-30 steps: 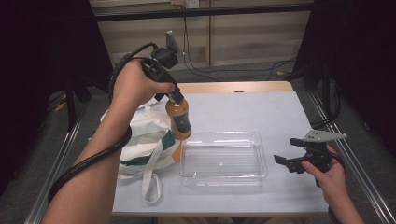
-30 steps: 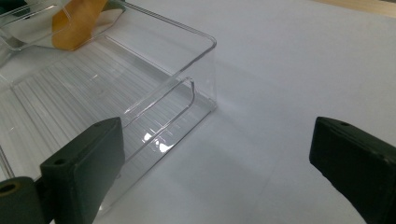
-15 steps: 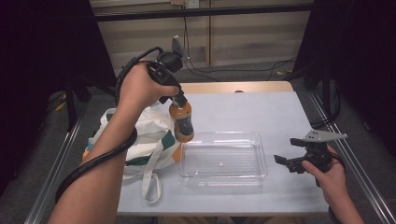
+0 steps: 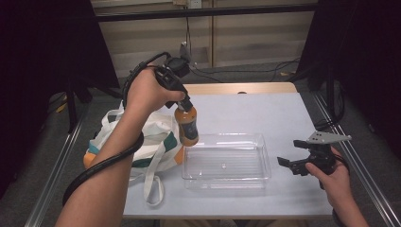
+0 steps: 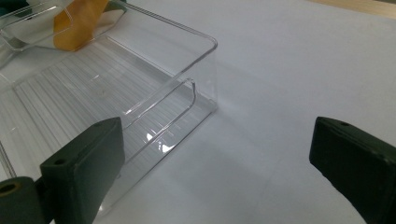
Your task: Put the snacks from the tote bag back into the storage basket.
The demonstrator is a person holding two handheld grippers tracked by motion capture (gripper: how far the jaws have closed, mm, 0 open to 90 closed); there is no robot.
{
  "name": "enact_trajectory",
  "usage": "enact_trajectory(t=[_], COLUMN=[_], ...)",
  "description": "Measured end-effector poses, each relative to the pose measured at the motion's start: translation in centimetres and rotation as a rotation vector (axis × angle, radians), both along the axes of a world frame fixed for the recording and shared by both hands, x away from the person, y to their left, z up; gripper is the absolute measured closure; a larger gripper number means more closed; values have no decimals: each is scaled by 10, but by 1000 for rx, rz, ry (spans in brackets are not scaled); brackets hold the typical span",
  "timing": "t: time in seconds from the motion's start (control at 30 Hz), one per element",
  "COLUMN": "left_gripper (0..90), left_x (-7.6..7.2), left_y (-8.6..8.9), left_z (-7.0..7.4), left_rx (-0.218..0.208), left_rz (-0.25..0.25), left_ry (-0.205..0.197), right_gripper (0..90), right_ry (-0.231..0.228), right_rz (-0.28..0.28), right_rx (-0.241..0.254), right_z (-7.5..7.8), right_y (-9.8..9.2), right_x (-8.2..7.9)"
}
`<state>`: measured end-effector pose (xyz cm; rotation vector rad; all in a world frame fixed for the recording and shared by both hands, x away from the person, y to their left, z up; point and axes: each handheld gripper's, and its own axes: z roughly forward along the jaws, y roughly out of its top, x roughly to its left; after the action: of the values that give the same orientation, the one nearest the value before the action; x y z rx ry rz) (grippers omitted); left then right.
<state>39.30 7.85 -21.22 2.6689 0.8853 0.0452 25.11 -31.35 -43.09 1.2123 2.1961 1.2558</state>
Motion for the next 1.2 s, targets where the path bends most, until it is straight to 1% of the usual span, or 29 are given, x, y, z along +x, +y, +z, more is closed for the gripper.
enact_trajectory(t=[0.03,0.1,0.2,0.23,0.3,0.37,0.4,0.47,0.6,0.63,0.67,0.73,0.87,1.03,1.2], left_gripper=[595,595,595,595,595,595,596,595,595,595,595,595,595,595,595], left_x=[0,0,0,0,0,0,0,0,1,1,1,1,2,2,3], left_y=[-1,-2,-4,-4,-5,-6,-7,-8,-9,-10,-10,-10,-11,-13,-13], left_z=[0,-1,-2,-3,-4,-5,-5,-6,-10,-12,-13,-15,-18,-22,-27], left_rx=[5,1,8,5,5,0,-2,3,9,8,11,6,4,12,13], left_rz=[2,3,-10,-7,-11,-2,-15,-17,-22,-16,-24,-17,-25,-27,-18], left_ry=[5,6,-3,-4,2,10,8,13,10,9,10,14,25,25,25], right_gripper=[30,30,30,30,30,30,30,30,30,30,30,30,30,30,30], right_ry=[0,-1,-2,-1,1,1,-1,-1,0,-3,-1,0,-1,0,0], right_rz=[0,0,2,3,1,1,3,3,2,4,4,2,2,2,7], right_rx=[0,1,2,0,2,1,3,3,0,-1,0,1,1,1,-2], right_z=[0,0,0,0,0,1,1,1,1,1,1,0,0,0,0], right_y=[0,0,0,0,0,0,0,0,1,1,1,1,1,1,2], right_x=[0,0,0,0,0,0,0,0,0,0,0,0,0,0,0])
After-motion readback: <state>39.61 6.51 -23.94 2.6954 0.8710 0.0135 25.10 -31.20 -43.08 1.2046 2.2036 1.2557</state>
